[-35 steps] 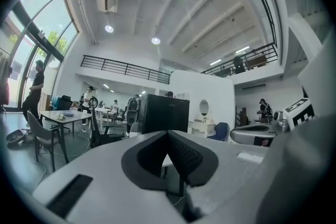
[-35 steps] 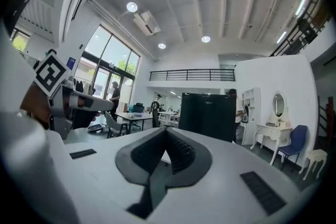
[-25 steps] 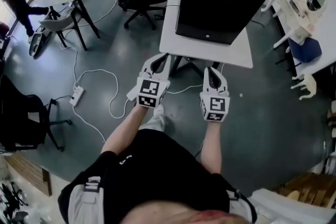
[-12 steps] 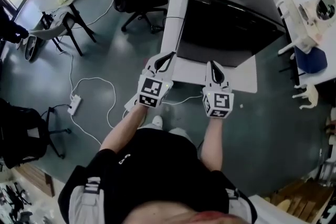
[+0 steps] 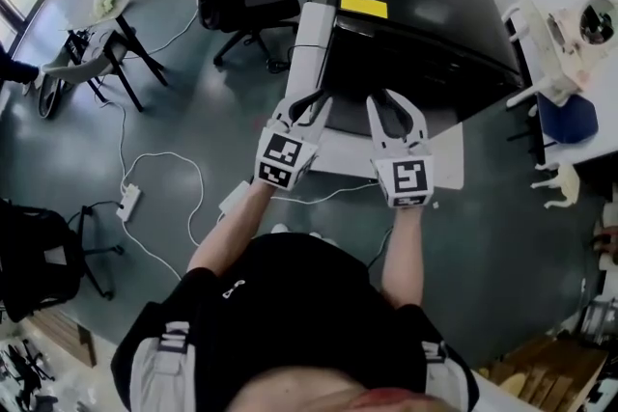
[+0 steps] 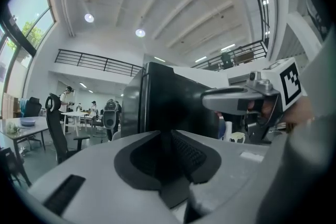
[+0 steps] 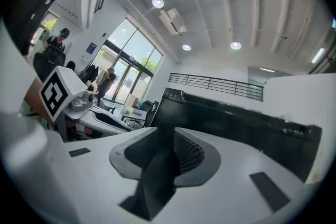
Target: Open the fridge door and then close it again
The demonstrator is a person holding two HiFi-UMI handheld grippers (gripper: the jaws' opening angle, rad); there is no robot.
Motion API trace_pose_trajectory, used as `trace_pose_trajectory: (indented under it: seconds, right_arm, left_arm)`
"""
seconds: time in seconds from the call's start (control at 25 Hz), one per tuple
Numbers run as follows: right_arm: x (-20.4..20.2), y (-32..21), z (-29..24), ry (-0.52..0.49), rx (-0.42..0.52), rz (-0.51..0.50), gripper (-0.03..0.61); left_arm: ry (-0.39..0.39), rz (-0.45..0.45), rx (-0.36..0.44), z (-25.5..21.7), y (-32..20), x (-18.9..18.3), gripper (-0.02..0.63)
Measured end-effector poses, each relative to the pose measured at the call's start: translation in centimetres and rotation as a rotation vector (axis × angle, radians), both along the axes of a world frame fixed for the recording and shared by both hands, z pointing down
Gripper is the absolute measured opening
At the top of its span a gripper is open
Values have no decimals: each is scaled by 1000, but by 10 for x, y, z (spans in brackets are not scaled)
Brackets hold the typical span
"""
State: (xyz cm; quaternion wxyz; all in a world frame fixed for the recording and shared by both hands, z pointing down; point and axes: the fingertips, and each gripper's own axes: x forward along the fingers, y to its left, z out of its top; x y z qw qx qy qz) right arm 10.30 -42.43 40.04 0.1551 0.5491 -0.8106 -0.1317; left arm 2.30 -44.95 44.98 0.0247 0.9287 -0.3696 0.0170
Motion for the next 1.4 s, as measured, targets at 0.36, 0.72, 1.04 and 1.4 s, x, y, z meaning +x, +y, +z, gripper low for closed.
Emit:
trace_pose_trajectory:
  seconds: [0.36,0.72,1.04,1.4]
  right_arm:
    - [-27,-40,-67,423,125,-118,144]
    - [-30,-53,-61,633,60,-144,115]
    - [-28,-57,-61,666,44,-154,85]
    - [-28,-61,-64,668,45,-129,64]
  left_arm:
    - [-76,45,5,13,-32,21,138]
    - [-67,116,24,13,-33,21,153]
    - [-18,124,20,10,-40,16,155]
    - [-21,139,45,5,-60,16,161]
